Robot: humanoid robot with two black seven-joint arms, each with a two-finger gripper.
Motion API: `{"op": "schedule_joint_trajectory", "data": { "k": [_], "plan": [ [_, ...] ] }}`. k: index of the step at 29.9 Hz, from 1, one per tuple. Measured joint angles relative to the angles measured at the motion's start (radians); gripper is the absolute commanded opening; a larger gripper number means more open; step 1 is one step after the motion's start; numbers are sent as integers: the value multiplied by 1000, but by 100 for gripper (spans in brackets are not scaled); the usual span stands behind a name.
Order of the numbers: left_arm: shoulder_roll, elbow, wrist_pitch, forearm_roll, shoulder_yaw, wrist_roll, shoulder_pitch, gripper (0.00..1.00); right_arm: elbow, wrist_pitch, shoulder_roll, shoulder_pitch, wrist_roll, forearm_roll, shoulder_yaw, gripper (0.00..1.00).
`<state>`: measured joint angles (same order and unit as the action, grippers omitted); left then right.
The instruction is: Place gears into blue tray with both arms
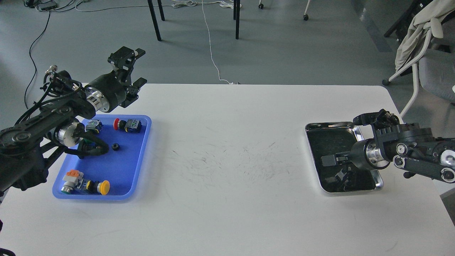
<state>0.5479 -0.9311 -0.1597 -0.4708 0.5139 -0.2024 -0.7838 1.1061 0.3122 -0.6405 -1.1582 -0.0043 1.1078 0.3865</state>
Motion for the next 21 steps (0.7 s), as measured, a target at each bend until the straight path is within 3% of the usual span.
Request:
{"op": "schedule_joint_trajectory", "data": {
  "k": [7,10,18,21],
  "plan": [
    [-3,0,0,0,0,0,0,98,-3,-1,1,0,21,1,3,49],
    [-3,0,0,0,0,0,0,98,-2,-1,1,0,31,2,18,32],
    [1,1,0,-1,0,-4,1,98,-1,1,1,-4,52,2,41,2],
    [1,2,0,-2,0,-6,1,98,-2,1,1,-7,52,3,43,2]
  ]
}}
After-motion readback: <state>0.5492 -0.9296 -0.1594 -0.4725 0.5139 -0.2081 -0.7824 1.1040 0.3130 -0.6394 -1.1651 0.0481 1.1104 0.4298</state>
